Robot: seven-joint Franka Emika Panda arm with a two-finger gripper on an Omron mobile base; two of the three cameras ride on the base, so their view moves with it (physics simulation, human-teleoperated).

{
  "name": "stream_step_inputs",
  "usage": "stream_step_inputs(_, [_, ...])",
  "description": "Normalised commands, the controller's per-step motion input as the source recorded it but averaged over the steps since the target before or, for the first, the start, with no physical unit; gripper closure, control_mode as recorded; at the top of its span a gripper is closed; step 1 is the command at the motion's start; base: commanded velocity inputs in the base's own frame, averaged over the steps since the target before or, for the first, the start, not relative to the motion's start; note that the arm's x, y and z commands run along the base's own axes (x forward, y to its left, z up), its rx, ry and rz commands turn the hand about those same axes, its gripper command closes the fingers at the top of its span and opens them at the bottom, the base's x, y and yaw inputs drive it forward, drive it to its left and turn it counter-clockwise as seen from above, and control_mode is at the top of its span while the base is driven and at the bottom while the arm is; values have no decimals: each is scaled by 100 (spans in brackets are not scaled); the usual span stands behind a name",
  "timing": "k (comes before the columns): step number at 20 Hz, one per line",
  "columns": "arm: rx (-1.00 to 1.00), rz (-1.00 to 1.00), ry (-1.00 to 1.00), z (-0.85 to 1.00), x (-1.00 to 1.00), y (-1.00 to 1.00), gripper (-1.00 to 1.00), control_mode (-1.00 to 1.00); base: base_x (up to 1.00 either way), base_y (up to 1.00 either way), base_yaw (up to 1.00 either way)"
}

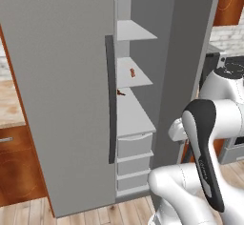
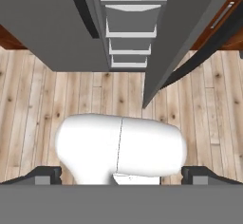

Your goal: Store the kebab skewer in the freezer for long-term storage. Close the freezer door after placing the cooked food.

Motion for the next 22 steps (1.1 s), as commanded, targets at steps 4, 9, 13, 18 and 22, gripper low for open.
stream_step_inputs(4, [0,0,0,0,0,0,-100,-100,0,0,0])
stream_step_inputs(9, [4,0,-2,0,0,-43,-100,-100,0,0,0])
stream_step_inputs(13, [11,0,0,1,4,-51,-100,-100,0,0,0])
stream_step_inputs(18, [10,1,0,4,17,-55,-100,-100,0,0,0])
stream_step_inputs(22, [11,1,0,0,55,-74,-100,-100,0,0,0])
